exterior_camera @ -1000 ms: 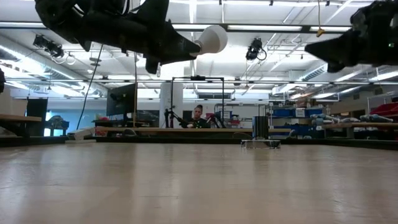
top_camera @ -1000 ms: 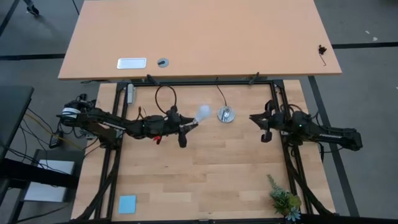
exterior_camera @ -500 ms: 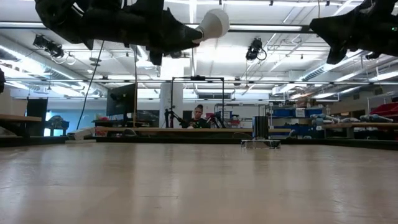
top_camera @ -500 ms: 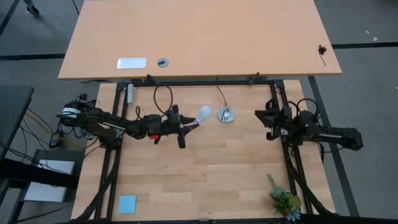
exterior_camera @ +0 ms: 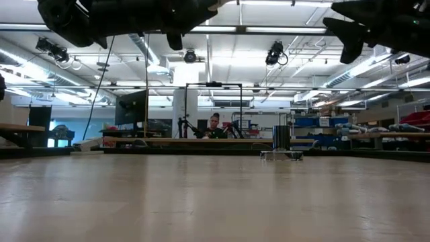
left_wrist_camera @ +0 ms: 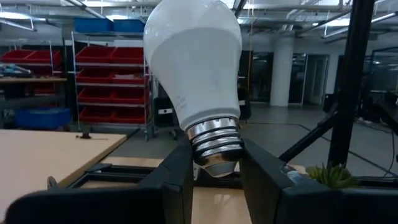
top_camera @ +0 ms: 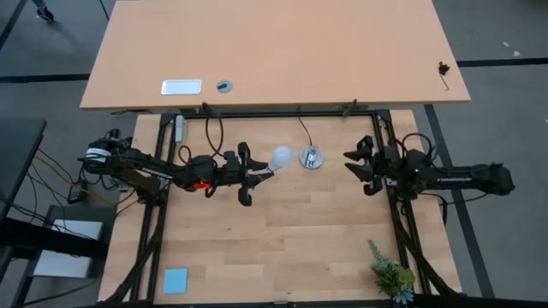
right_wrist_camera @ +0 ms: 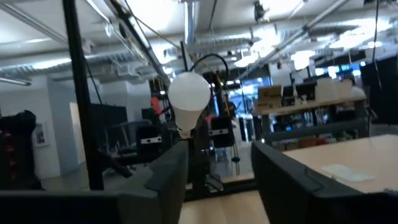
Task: Screw lightbulb
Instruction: Insert the white lightbulb into the silver lamp
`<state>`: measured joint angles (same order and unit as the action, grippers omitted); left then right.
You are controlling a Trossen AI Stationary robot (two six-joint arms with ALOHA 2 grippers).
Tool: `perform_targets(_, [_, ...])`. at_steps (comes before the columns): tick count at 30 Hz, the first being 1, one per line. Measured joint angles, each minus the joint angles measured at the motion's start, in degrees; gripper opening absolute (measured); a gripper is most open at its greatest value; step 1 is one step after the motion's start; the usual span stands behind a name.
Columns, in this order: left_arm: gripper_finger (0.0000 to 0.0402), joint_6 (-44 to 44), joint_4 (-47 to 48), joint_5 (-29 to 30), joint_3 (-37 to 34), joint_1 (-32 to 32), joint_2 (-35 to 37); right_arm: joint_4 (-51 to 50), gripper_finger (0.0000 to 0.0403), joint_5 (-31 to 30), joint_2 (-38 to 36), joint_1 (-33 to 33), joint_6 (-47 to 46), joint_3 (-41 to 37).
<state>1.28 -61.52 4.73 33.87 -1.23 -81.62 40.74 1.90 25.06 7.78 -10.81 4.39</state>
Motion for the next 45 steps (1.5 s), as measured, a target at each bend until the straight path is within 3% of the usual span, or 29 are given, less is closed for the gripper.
perform_targets(8, [0.0099,-1.1,-0.4,-0.2,0.0,1.5,0.0,2.2,0.0247,-0.8,17.7,-1.9,1.7,10.7])
perform_targets(17, [0.0099,-3.1,-2.2,-2.0,0.0,3.5,0.0,18.1,0.0277,-0.9,41.1,-3.6,0.9,21.5])
perform_targets(24, [0.0099,-4.8,-5.3,-3.0,0.0,3.6,0.0,20.5,0.0296,-0.8,55.1,-4.5,-0.2,32.4])
perform_targets(31, [0.0099,-5.8,-5.4,-3.0,0.0,3.6,0.0,20.5,0.0310,1.4,61.2,-4.3,0.3,39.8])
perform_targets(45, [0.0099,-6.8,-4.5,-2.9,0.0,3.6,0.0,20.5,0.0293,3.8,62.1,-2.6,0.8,41.8])
